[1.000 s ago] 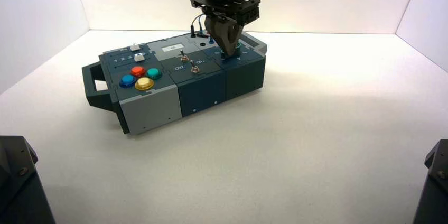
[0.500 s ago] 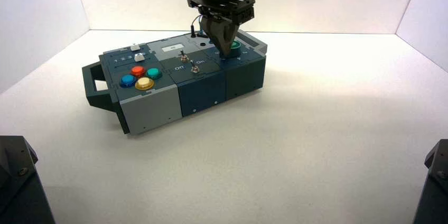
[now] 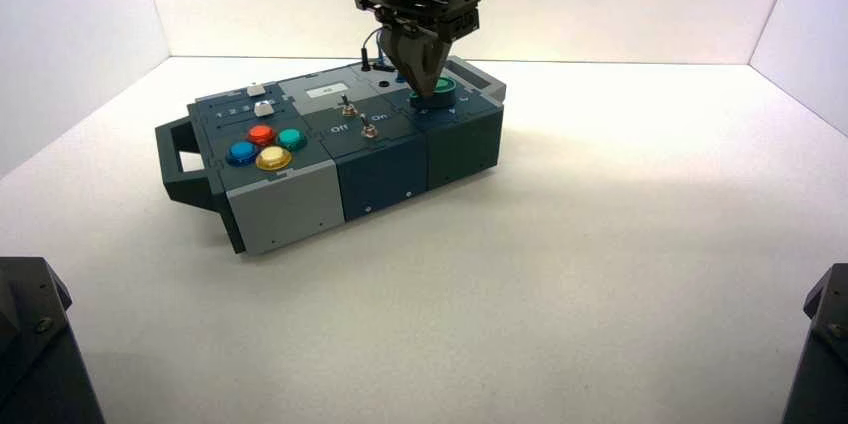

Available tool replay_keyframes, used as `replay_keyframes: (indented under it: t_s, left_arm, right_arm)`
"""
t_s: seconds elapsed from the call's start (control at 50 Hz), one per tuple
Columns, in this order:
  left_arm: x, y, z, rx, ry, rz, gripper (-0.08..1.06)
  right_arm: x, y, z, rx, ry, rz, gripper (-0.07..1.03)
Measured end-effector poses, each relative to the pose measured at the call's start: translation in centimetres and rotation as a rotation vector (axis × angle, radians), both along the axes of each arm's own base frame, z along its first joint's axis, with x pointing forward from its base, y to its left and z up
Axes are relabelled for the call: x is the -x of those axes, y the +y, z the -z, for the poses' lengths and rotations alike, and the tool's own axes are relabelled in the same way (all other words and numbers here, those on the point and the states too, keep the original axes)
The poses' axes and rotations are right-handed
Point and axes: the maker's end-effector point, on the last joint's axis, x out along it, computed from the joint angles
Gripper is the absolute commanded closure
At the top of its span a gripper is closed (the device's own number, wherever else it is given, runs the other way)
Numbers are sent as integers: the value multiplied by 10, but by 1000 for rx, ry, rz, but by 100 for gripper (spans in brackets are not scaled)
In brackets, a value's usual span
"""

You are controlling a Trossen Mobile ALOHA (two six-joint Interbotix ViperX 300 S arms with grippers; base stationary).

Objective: Turn the knob to position 6.

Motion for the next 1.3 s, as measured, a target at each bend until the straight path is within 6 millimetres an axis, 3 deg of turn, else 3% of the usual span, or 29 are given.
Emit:
replay_keyframes:
  t_s: [1.3]
  left_arm:
    - [-10, 10, 0, -16, -12, 0, 101]
  right_arm:
    - [0, 0, 0, -1, -1, 0, 99]
